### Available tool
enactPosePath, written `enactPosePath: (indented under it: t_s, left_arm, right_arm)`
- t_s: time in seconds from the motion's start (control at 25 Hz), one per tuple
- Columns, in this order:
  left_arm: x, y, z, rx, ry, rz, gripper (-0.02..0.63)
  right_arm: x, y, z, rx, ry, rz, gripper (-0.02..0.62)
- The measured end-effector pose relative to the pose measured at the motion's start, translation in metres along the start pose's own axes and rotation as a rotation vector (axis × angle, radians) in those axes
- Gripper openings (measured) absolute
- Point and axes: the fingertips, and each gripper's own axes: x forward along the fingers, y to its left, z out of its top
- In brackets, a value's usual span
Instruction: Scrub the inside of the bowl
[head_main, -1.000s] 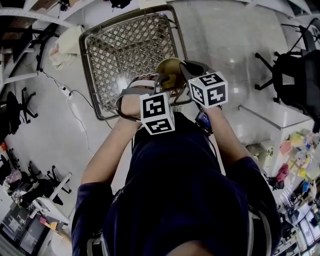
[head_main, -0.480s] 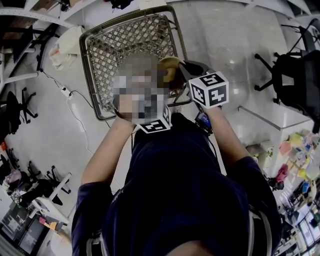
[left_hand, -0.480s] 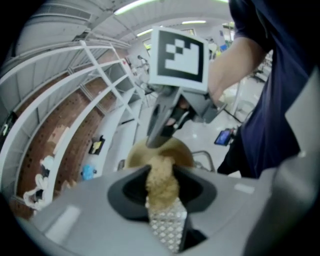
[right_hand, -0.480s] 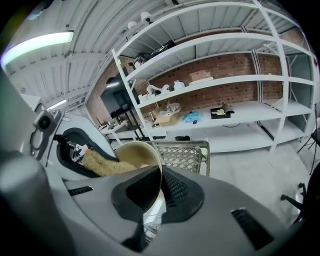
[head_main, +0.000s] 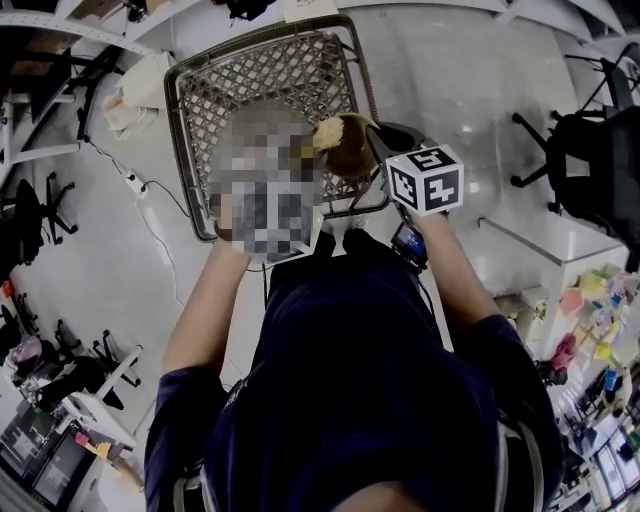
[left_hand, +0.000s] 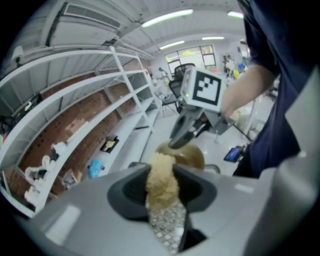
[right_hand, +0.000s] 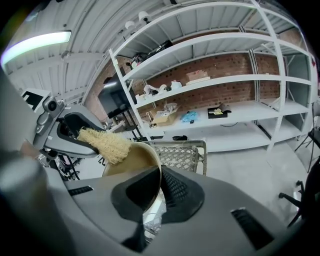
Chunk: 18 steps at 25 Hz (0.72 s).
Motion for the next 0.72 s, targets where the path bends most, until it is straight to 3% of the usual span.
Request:
enactPosePath:
  t_s: [0.2,0.48,0.72]
  left_arm:
    - [0.005,-0.026,-0.002,-0.003,-0.005,-0.076,0.126]
    - [0.012,-0.062,0.014,0.022,-0.078,-0.196,0.126]
    - [0.011,-0.070,0.028,0.075,-0.140,-0.215,0.126]
  right_arm:
    - [-0.003,-0.015,-0.002,0.050,-0.013,-0.023,0.014]
    - [-0.006,-0.024,0.000,0.073,-0.018,-0.035,0.014]
    - [-0.004,-0.020,0.001,0.081,-0.029,-0.011,0.014]
